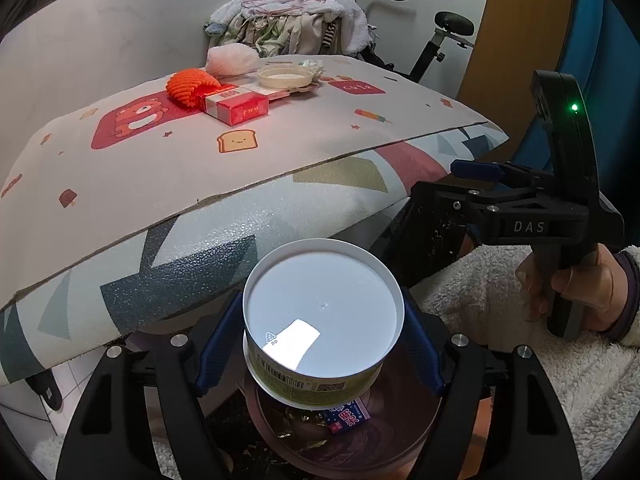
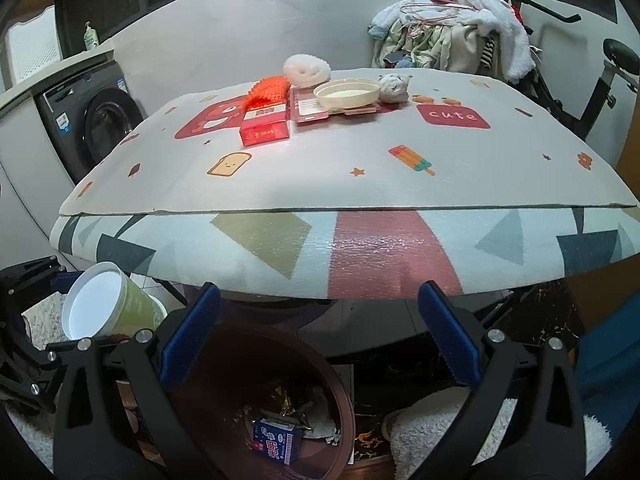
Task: Collect trash
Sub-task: 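Open the right tool to drop the packet while the left tool drops the cup into the bin, then move both tools back over the table toward the orange mesh and plastic lid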
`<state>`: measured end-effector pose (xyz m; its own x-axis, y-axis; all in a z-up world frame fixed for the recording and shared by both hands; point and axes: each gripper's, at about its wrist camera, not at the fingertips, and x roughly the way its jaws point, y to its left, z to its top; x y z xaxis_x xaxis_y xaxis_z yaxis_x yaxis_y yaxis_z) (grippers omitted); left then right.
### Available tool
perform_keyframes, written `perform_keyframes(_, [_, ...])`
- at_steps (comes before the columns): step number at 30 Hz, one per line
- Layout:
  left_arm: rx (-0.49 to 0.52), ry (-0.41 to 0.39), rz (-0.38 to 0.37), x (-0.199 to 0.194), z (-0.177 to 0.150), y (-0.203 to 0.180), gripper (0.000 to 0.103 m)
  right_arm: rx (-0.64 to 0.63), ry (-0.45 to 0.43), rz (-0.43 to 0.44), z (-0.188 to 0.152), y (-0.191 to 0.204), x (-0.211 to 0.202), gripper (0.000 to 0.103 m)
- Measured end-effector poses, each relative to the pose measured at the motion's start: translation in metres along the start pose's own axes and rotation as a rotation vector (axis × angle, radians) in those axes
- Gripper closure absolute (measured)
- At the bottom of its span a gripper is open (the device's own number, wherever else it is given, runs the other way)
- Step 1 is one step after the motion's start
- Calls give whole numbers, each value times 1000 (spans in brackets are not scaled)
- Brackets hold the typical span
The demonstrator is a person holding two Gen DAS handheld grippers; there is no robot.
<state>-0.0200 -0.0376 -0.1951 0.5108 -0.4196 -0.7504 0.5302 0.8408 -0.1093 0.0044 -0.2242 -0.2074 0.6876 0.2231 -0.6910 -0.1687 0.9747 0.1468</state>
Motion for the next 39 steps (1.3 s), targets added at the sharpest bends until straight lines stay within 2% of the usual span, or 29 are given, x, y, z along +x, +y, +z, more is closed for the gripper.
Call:
perform_keyframes(6, [13,10,-6,3,0,-3,29,-5,1,-1,-1,1,0,6])
perform_keyframes(8, [17,11,-12,3,0,-4,24,-7,0,0,0,1,0,6])
perform_keyframes(10, [23,7,-5,2,0,-5,14,-8,0,-1,0,2,0,6])
perform_keyframes(13, [19,-6,16,0,1,-4,14,-7,0,-1,0,2,0,6])
perform_keyframes(27, [-217,-134,140,-36,13,48,8,-30,15,-2,2,7,-1,6])
perform_keyframes(39, [-174,-201,234,-63,52,76,7,-76,-25,-1,39,3,-5,6])
